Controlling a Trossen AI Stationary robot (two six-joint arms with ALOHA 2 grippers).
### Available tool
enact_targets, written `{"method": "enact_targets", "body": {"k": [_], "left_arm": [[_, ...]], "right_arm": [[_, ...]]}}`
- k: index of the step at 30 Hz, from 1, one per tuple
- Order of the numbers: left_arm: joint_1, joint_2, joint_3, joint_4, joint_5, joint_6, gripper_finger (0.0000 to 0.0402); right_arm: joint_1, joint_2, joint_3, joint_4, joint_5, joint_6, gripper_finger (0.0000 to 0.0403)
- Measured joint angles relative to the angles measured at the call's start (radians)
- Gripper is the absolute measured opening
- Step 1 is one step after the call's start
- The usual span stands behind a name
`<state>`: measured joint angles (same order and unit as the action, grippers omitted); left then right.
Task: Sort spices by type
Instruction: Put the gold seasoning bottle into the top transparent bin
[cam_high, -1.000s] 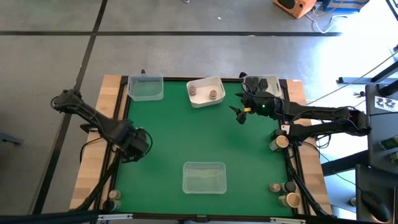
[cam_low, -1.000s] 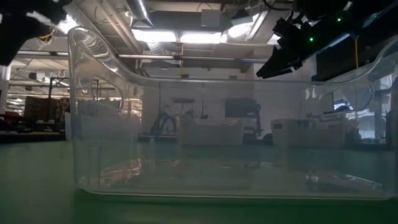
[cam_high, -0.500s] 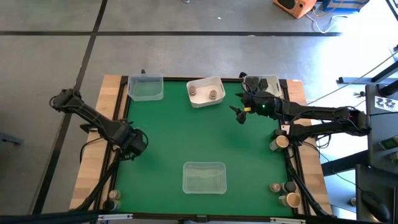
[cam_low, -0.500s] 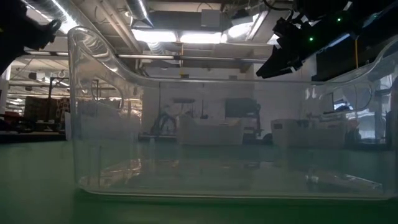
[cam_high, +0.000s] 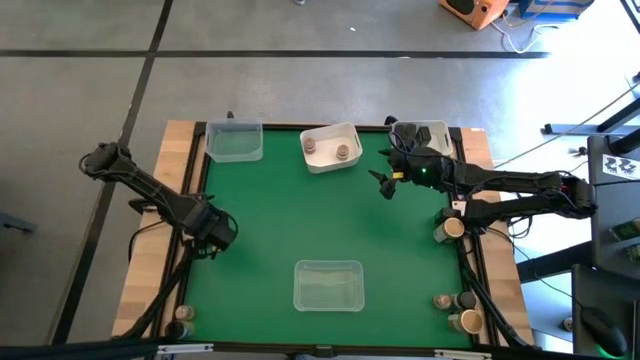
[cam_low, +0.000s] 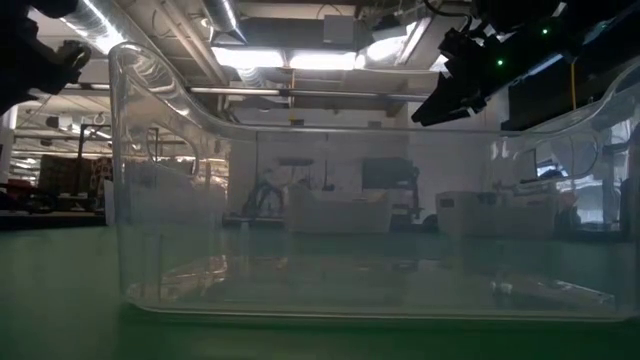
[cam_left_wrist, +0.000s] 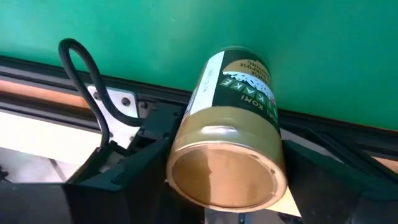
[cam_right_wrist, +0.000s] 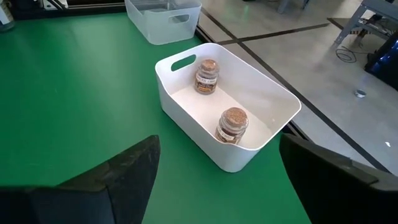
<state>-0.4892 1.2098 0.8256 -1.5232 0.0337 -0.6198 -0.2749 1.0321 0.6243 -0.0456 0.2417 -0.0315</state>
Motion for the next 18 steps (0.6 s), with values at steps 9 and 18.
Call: {"method": "enact_targets", "body": {"k": [9, 18], "left_arm": [[0.000, 0.000, 0.013, 0.037, 0.038, -0.101, 0.0260], [0.060, 0.001, 0.099, 0.051, 0.029, -0.208, 0.0257]], "right_arm": [[0.000, 0.000, 0.000, 0.000, 0.000, 0.000, 0.0331], [0.000, 0.000, 0.000, 0.000, 0.000, 0.000, 0.0331]]}}
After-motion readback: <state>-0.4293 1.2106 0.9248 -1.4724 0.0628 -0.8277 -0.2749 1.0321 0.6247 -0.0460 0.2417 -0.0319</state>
